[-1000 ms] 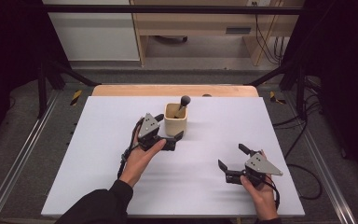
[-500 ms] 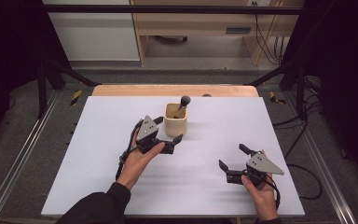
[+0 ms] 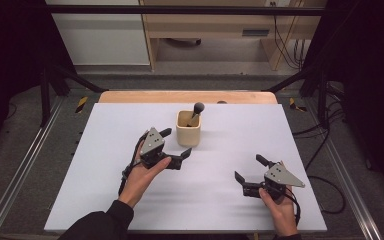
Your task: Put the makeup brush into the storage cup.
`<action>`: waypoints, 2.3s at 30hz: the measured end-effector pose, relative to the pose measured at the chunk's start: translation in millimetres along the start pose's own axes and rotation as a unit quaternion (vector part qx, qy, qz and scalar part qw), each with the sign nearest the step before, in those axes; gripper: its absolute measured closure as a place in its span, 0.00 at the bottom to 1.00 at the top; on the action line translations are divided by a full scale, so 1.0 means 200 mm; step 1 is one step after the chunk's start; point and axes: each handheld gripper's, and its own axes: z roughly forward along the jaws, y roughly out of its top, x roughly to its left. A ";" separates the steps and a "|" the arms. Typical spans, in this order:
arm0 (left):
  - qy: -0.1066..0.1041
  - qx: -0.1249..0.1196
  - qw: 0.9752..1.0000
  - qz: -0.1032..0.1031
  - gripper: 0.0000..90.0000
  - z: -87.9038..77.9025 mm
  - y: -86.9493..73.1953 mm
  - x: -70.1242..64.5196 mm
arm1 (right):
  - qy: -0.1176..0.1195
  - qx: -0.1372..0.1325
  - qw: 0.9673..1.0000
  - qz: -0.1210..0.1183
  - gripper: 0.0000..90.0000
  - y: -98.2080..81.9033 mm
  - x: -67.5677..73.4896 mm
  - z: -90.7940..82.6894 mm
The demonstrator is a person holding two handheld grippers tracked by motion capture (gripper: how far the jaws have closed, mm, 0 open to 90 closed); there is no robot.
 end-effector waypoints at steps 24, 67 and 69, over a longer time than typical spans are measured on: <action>0.005 0.009 1.000 0.008 0.02 -0.16 -0.06 0.05 | 0.001 0.000 1.000 0.004 0.05 0.00 0.01 0.00; 0.038 -0.007 0.999 -0.009 0.02 -0.43 -0.15 0.18 | -0.002 0.007 1.000 0.004 0.04 0.00 0.02 0.00; 0.040 -0.008 0.999 -0.007 0.02 -0.44 -0.15 0.18 | -0.003 0.007 1.000 0.004 0.04 0.00 0.02 0.00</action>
